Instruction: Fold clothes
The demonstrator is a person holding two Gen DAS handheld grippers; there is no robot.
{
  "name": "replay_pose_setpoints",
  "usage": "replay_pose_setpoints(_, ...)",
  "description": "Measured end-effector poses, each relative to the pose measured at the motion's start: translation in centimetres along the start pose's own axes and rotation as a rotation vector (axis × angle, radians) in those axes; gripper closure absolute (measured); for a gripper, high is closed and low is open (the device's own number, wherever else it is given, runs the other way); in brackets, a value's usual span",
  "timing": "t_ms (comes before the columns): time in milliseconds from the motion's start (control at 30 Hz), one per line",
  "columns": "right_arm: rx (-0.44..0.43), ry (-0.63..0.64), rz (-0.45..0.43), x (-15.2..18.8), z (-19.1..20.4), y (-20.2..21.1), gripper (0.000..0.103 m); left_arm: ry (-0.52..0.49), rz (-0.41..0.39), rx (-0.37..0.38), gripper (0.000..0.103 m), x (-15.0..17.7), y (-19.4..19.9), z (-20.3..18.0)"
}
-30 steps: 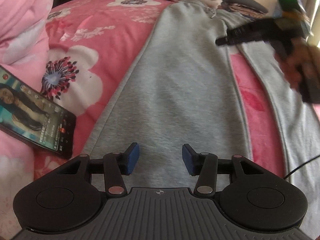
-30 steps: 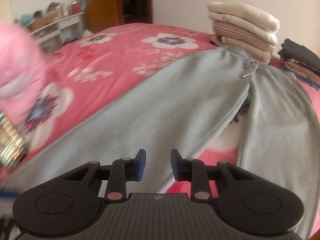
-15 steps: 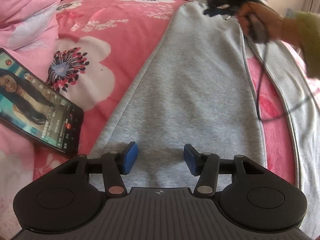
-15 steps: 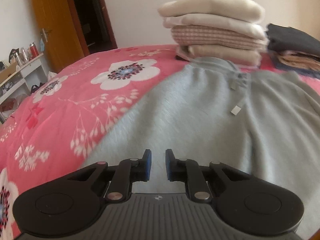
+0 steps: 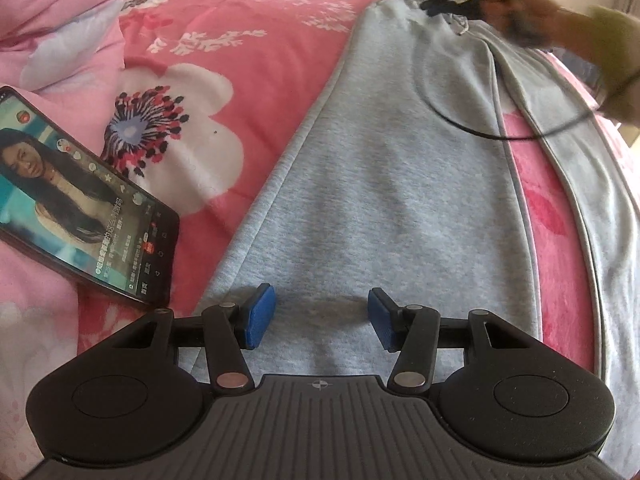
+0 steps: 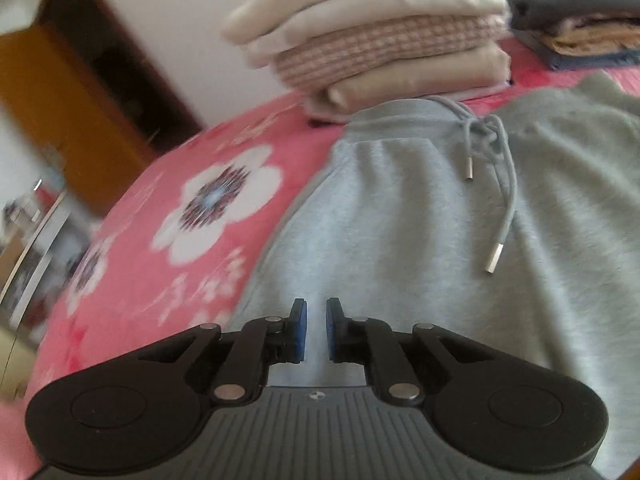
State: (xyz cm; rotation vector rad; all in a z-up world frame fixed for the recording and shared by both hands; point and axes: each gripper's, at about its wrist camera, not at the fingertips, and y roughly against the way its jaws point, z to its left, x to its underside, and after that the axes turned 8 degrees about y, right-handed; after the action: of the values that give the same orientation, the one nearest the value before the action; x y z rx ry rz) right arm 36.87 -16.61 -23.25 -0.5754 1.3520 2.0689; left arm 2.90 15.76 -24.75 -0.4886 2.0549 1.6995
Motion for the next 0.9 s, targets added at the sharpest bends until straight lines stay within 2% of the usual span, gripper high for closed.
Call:
replay_pose_setpoints(100, -0.116, 0.1, 0.11, 2.2, 0.4, 3.2, 0.093, -0.015, 0.0, -0.012, 0.051, 0.0, -0.1, -0.3)
replay_pose_setpoints(167, -0.141, 0.229, 0.162, 4.8, 1.2, 4.8, 0.093, -0.027, 0.002, -0.026, 0.049, 0.0, -0.2, -0.6)
replay_pose_setpoints(267, -0.049, 0.478, 0.246, 9.0, 2.1, 4.7, 0.093, -0.043, -0.002, -0.048, 0.048, 0.1, -0.3, -1.2)
replay_pose_setpoints(333, -0.005, 0.562, 0.251, 10.5, 2.0, 5.0, 0.093, -0.045, -0.005, -0.063, 0.048, 0.2, -0.2, -1.5)
replay_pose_setpoints(400, -0.029, 0.555, 0.192, 10.1, 2.4, 7.1, 0.092, -0.042, -0.006, -0.08, 0.047, 0.2, -0.2, -1.7)
replay_pose_setpoints(467, -0.116, 0.55, 0.155, 10.1, 2.8, 8.6, 0.092, -0.034, -0.006, -0.101, 0.045, 0.2, -0.2, -1.8)
replay_pose_setpoints(533, -0.169, 0.565, 0.197, 11.5, 3.0, 8.5, 0.092, -0.014, -0.007, -0.119, 0.045, 0.2, -0.1, -1.9)
replay_pose_setpoints(633, -0.132, 0.666, 0.275, 13.9, 2.9, 7.5, 0.093, -0.009, -0.017, -0.155, 0.045, 0.1, 0.0, -2.1)
replay_pose_setpoints(667, -0.118, 0.674, 0.297, 13.8, 3.0, 8.0, 0.093, -0.011, -0.021, -0.169, 0.045, 0.1, 0.1, -2.2)
replay_pose_setpoints(767, -0.153, 0.601, 0.296, 11.3, 2.7, 11.9, 0.092, -0.006, -0.037, -0.208, 0.045, 0.0, 0.6, -2.4)
replay_pose_setpoints(900, -0.193, 0.604, 0.266, 9.9, 2.5, 19.5, 0.09, 0.036, -0.052, -0.237, 0.044, 0.0, 1.8, -2.5)
